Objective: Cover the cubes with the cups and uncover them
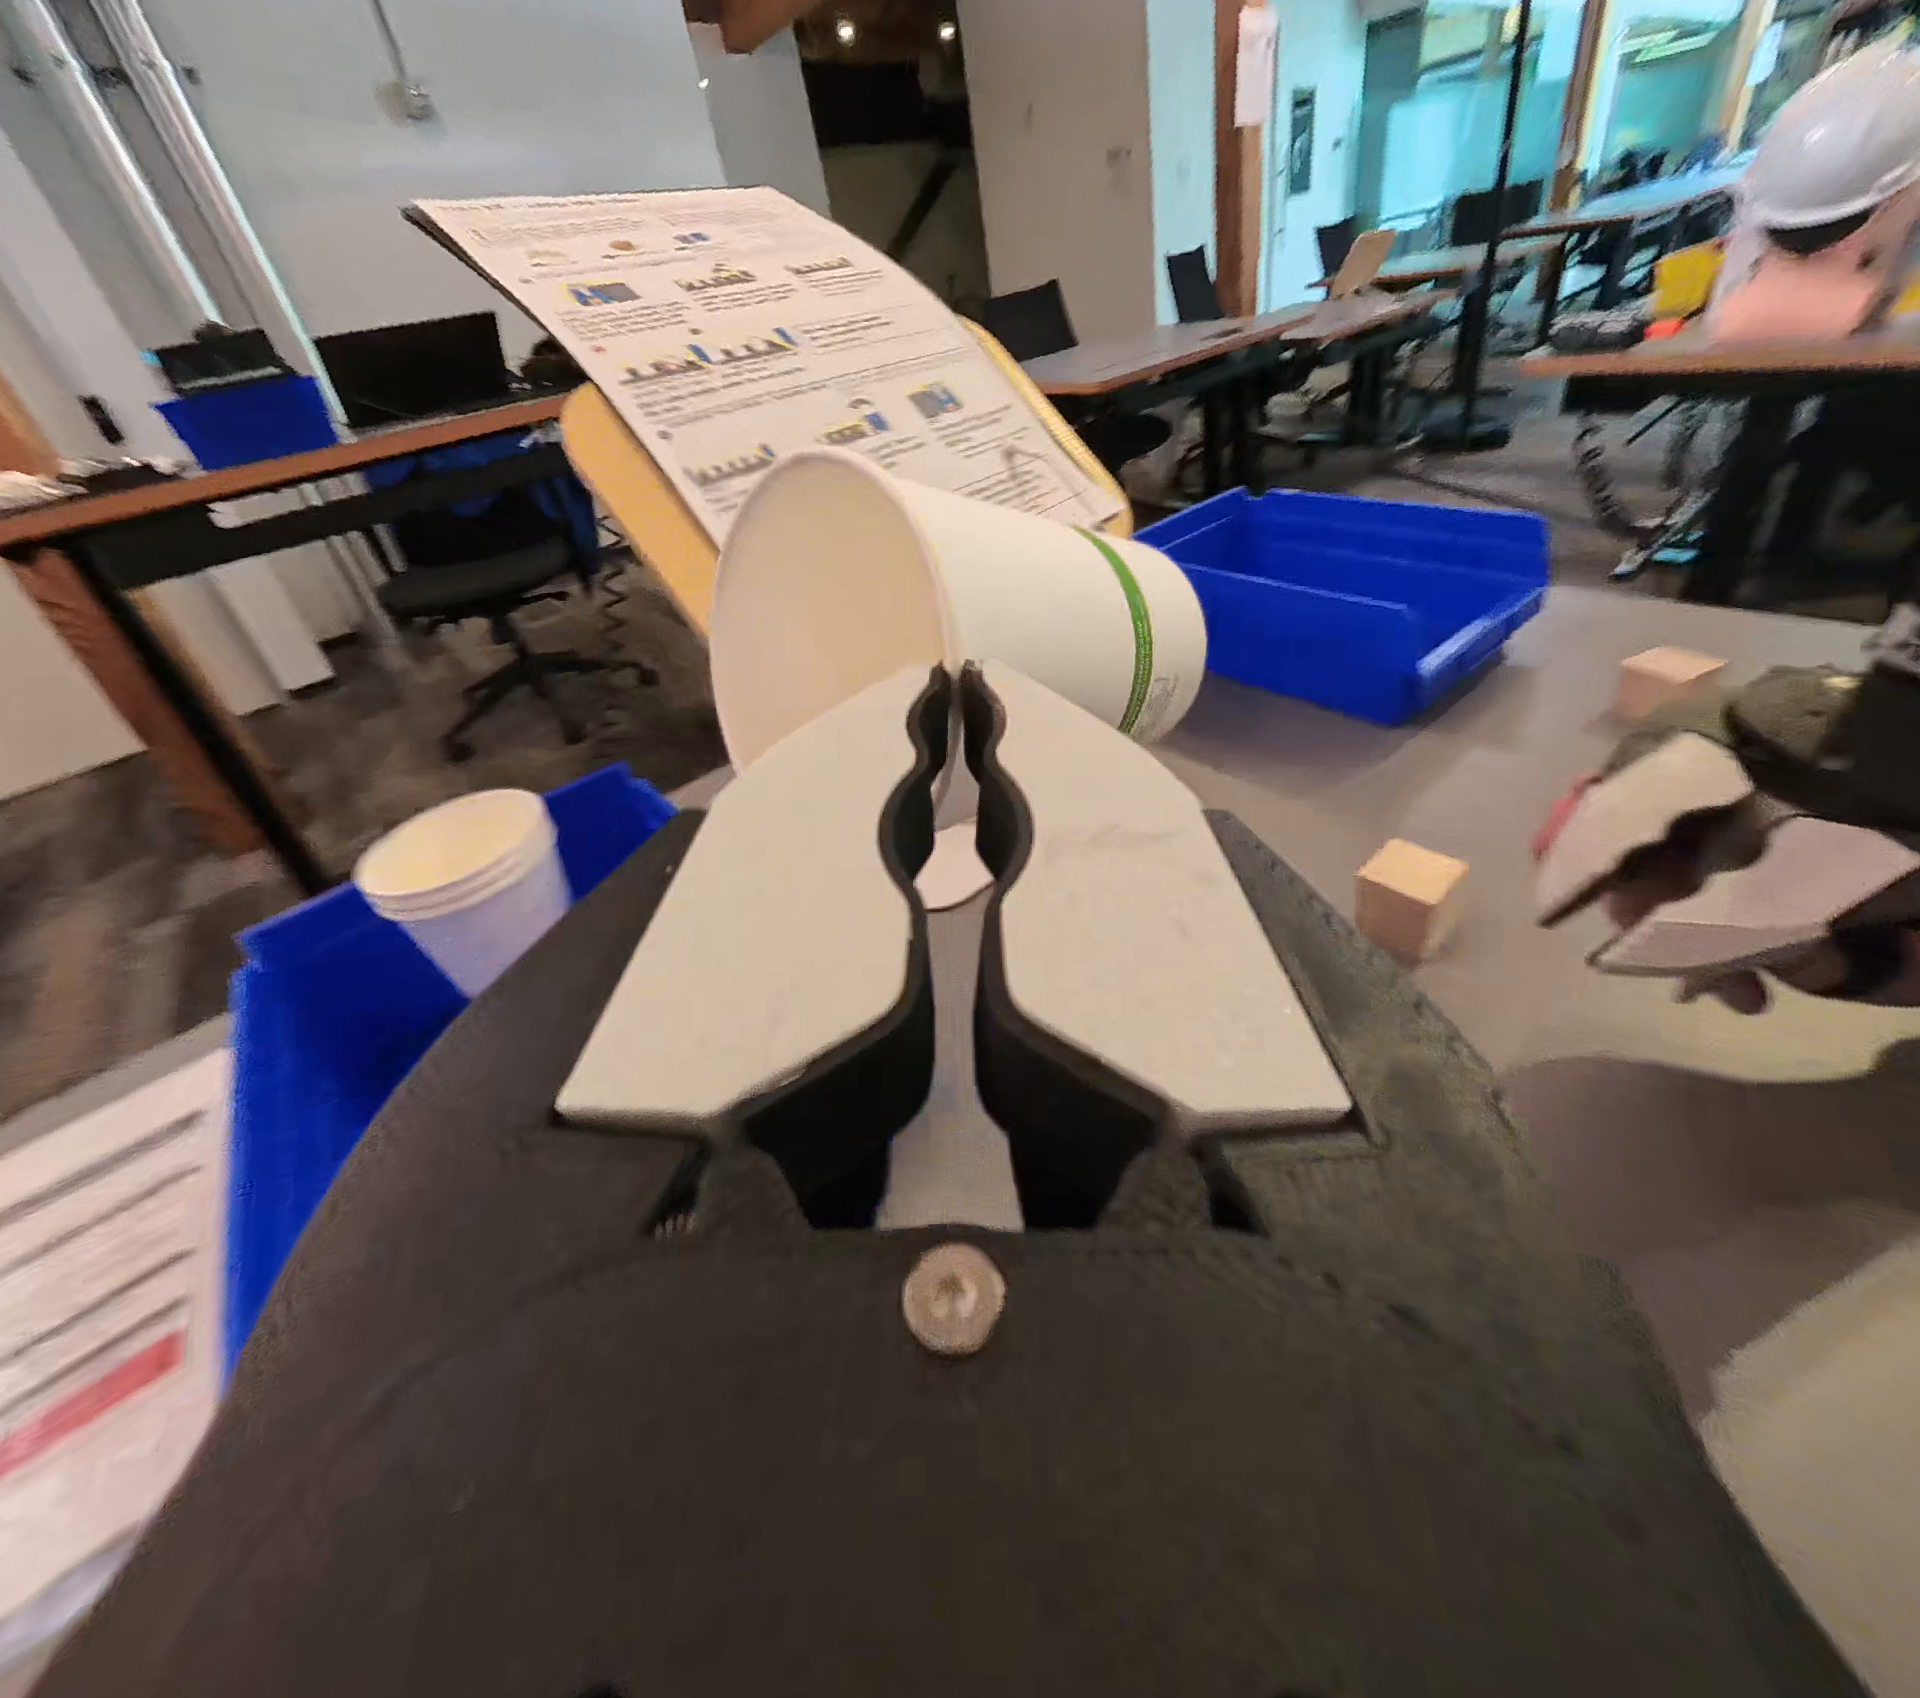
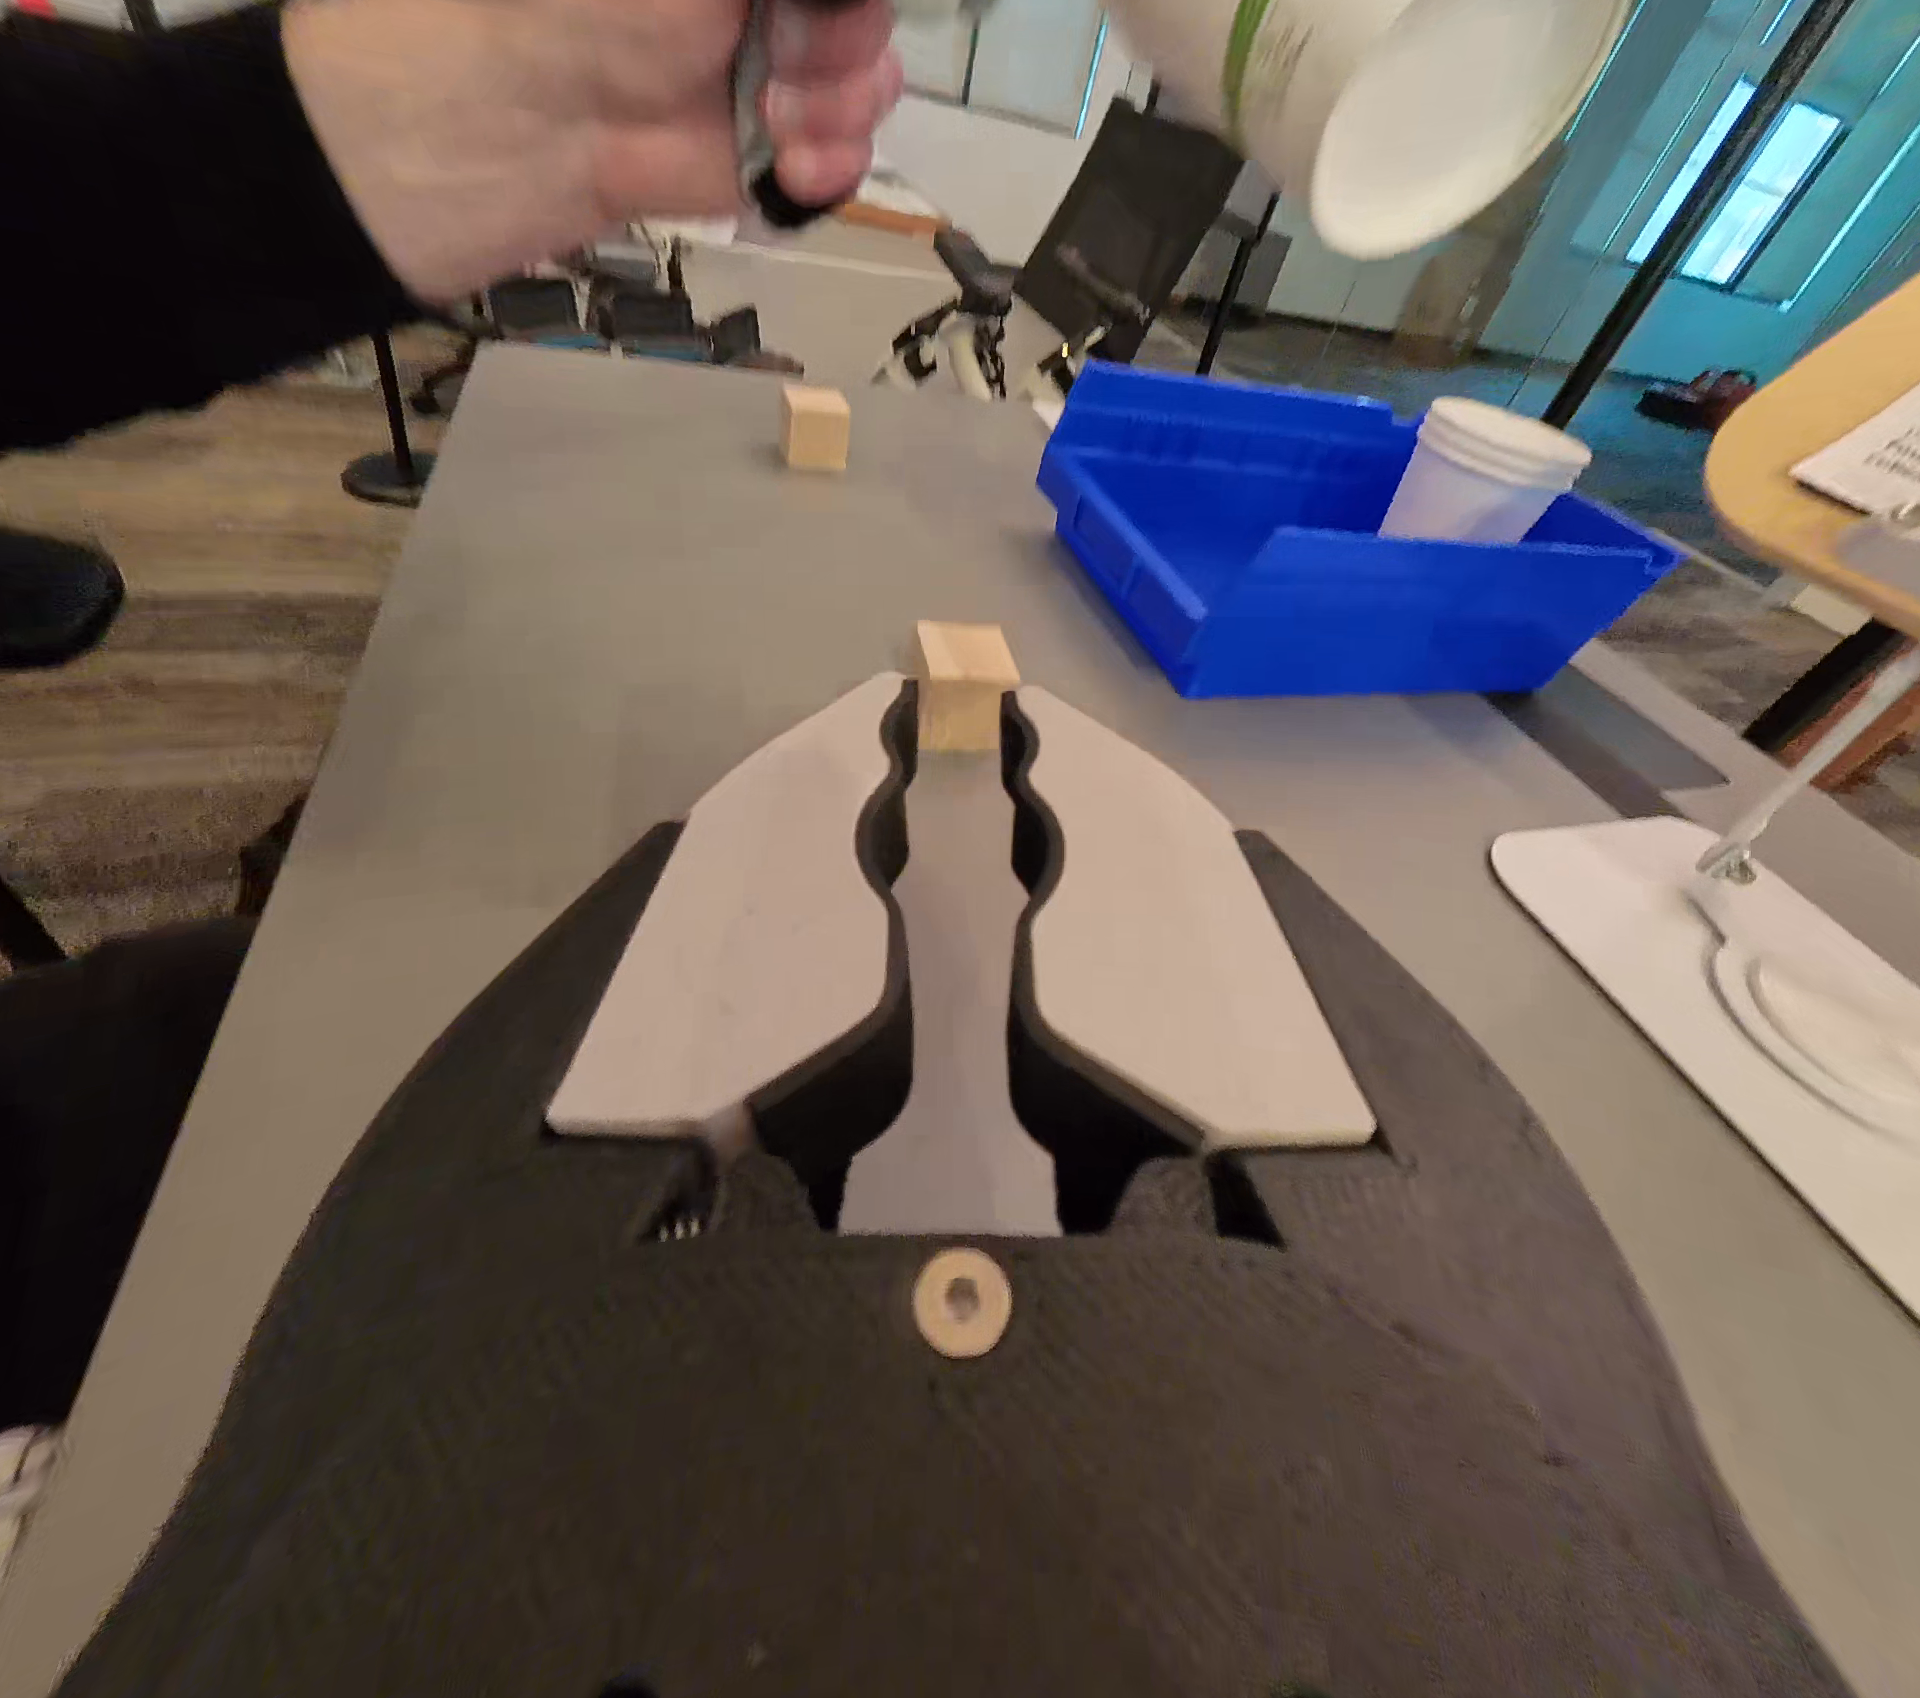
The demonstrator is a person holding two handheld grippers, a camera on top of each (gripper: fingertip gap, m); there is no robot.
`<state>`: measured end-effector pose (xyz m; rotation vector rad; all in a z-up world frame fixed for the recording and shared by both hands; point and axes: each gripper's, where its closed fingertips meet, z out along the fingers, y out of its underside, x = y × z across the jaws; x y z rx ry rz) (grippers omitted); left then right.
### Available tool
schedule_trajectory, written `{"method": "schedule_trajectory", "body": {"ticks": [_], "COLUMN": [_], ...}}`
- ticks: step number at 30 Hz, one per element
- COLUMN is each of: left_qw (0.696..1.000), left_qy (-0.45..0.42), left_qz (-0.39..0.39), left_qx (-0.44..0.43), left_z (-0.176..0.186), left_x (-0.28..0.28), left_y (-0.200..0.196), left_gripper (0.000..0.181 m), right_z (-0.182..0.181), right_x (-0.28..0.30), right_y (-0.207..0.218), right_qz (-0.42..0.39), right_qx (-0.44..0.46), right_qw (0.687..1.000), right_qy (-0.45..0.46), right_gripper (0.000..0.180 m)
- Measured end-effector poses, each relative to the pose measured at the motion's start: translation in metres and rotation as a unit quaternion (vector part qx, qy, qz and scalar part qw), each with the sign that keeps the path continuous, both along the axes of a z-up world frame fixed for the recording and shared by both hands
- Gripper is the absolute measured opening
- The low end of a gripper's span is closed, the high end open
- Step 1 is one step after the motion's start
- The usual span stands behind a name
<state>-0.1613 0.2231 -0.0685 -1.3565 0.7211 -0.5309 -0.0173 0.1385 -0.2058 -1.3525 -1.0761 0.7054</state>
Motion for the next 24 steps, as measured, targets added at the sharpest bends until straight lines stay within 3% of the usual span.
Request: {"method": "schedule_trajectory", "body": {"ticks": [2, 7, 11, 14, 17, 20, 24], "left_qw": [0.999, 0.984, 0.956, 0.927, 0.899, 0.881, 0.864], "left_qy": [-0.038, -0.132, -0.212, -0.271, -0.325, -0.355, -0.378], "left_qz": [-0.025, -0.104, -0.168, -0.207, -0.231, -0.236, -0.245], "left_qx": [-0.016, -0.066, -0.115, -0.155, -0.185, -0.206, -0.227], "left_z": [-0.003, -0.011, -0.020, -0.031, -0.040, -0.051, -0.061], "left_x": [0.008, 0.036, 0.060, 0.079, 0.092, 0.099, 0.108], "left_y": [-0.011, -0.036, -0.052, -0.061, -0.065, -0.065, -0.065], "left_gripper": [0.003, 0.003, 0.002, 0.002, 0.003, 0.002, 0.003], "right_z": [0.018, 0.056, 0.082, 0.103, 0.120, 0.128, 0.129], "right_x": [-0.006, -0.011, -0.009, -0.007, -0.003, 0.001, 0.005], "right_y": [0.004, 0.029, 0.054, 0.057, 0.044, 0.032, 0.035], "right_qz": [0.000, -0.016, 0.008, 0.024, 0.053, 0.059, 0.061], "right_qx": [0.002, 0.014, -0.045, -0.004, 0.036, 0.075, 0.060], "right_qw": [0.999, 0.988, 0.958, 0.946, 0.936, 0.940, 0.951], "right_qy": [0.039, 0.155, 0.284, 0.323, 0.346, 0.329, 0.298], "right_gripper": [0.032, 0.103, 0.141, 0.145, 0.127, 0.096, 0.090]}}
